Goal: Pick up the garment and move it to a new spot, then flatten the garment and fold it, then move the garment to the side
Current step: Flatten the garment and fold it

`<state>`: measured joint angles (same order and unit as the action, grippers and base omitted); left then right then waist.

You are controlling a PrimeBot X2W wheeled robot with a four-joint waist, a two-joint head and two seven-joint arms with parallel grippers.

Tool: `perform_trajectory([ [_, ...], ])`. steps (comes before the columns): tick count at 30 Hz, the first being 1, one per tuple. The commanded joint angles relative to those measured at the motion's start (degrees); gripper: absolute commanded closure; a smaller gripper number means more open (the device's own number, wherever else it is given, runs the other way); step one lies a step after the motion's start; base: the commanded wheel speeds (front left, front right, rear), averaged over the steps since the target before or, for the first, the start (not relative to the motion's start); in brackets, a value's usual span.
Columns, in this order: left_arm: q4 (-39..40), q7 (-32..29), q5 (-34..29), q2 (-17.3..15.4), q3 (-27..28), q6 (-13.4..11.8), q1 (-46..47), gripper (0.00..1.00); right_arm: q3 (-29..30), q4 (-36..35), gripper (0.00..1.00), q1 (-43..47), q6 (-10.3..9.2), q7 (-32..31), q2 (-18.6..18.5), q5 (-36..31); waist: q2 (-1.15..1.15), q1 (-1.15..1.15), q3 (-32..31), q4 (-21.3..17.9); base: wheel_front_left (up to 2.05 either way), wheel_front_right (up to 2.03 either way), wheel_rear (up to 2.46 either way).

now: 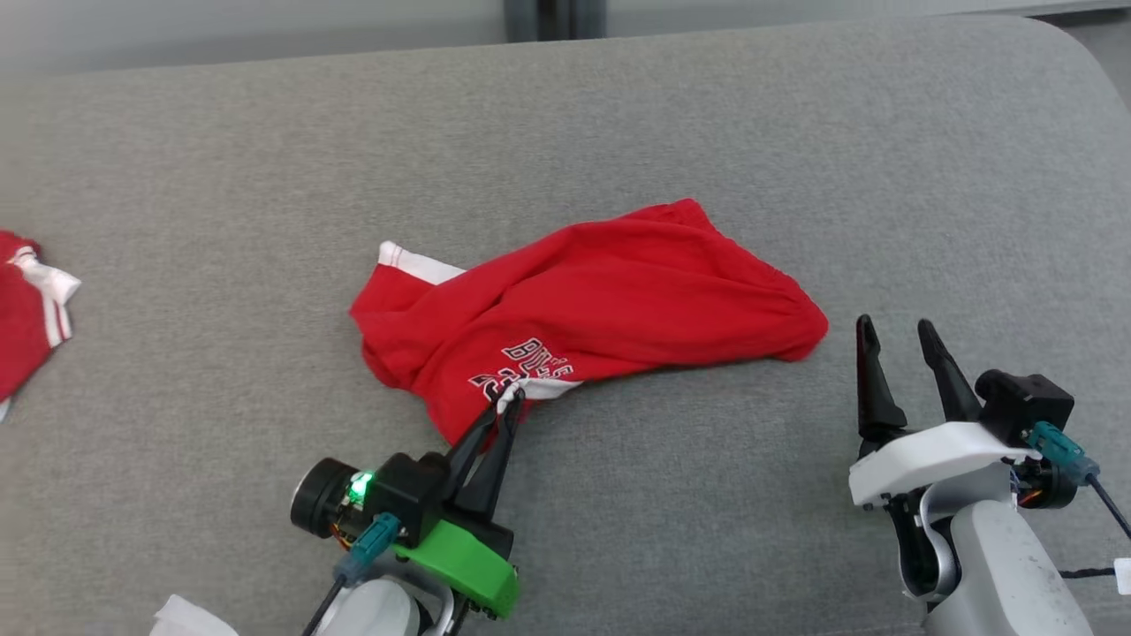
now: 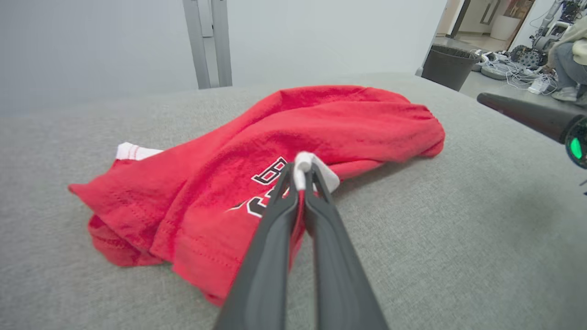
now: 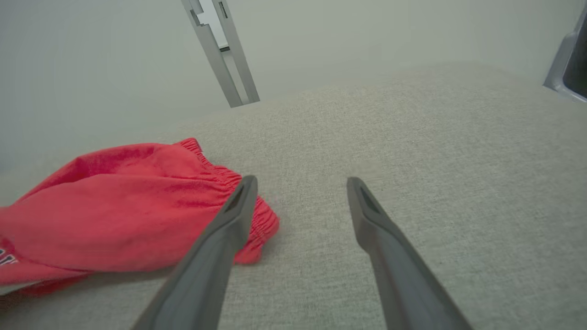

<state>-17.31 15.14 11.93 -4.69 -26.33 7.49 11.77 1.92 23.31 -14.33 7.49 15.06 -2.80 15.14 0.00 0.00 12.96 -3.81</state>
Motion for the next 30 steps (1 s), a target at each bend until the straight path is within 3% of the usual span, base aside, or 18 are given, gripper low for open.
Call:
perform_trajectory([
  [1,1.2,0.0,-0.6,-0.1,0.9,0.0,-1.5,1.0,0.0,0.3,0.0,1.2,0.0,0.2,-0.2,0.5,0.0,0.0,-5.9,7.2,0.0,0.0,0.0],
  [9,3.3,0.0,-2.1,-1.2,11.3,0.0,-5.3,1.0,-2.1,1.5,0.0,3.0,0.0,0.2,-0.2,1.1,0.0,0.0,-8.2,11.1,0.0,0.0,0.0],
  [12,1.8,0.0,-2.9,-1.1,15.2,0.0,-5.9,0.62,-3.2,1.8,0.0,3.5,0.0,0.2,-0.2,1.3,0.0,0.0,-8.3,11.3,0.0,0.0,0.0],
  [13,1.0,0.0,-3.1,-1.0,16.5,0.0,-5.9,0.21,-3.8,1.8,0.0,3.6,0.0,0.2,-0.2,1.4,0.0,0.0,-8.3,11.2,0.0,0.0,0.0],
  [14,-0.2,0.0,-3.3,-0.9,17.8,-0.2,-5.9,0.0,-4.4,1.8,0.0,3.7,0.0,0.2,-0.2,1.2,0.0,0.0,-8.2,11.0,0.0,0.0,0.0],
  [21,-2.8,0.0,-4.4,0.6,23.1,-1.5,-5.0,0.0,-9.7,1.6,0.0,5.6,0.0,0.2,-0.2,0.1,0.0,0.0,-7.2,9.9,0.0,0.0,0.0],
  [30,-2.6,0.0,-4.5,1.7,23.0,-1.0,-6.8,0.0,-17.5,4.6,0.0,8.2,0.0,0.2,-0.2,-0.1,0.0,0.0,-6.3,10.5,0.0,0.0,0.0],
])
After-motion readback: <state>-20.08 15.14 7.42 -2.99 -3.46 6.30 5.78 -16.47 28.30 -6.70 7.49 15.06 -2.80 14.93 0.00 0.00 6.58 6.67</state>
